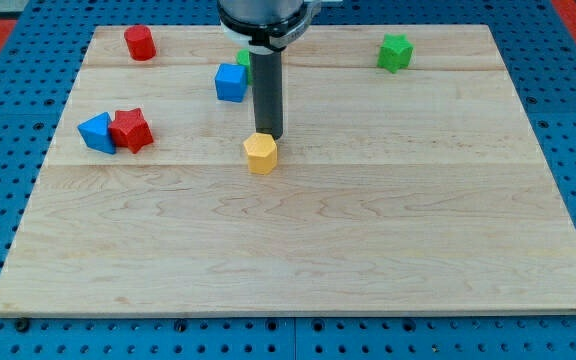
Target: Slide the green circle towards the center right
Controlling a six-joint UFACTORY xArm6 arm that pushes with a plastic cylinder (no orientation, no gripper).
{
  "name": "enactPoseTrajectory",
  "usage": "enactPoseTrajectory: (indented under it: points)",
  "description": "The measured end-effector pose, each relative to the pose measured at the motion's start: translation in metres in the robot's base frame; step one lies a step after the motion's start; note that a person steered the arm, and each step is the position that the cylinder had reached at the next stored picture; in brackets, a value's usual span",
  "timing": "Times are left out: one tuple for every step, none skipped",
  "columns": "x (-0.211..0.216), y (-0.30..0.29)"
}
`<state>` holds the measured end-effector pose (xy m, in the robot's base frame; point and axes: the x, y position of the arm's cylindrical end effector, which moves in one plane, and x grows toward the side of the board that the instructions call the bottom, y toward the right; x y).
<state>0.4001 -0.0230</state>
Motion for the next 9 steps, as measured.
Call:
enactPoseTrajectory:
  points:
    - [0.000,0.023]
    - [0.000,0.029]
    - [0.000,0.029]
    - [0.001,0.029]
    - [0.001,0.029]
    - [-0.006,0.028]
    - [-0.019,0.022]
    - [-0.061,0.052]
    - [-0.105,0.039]
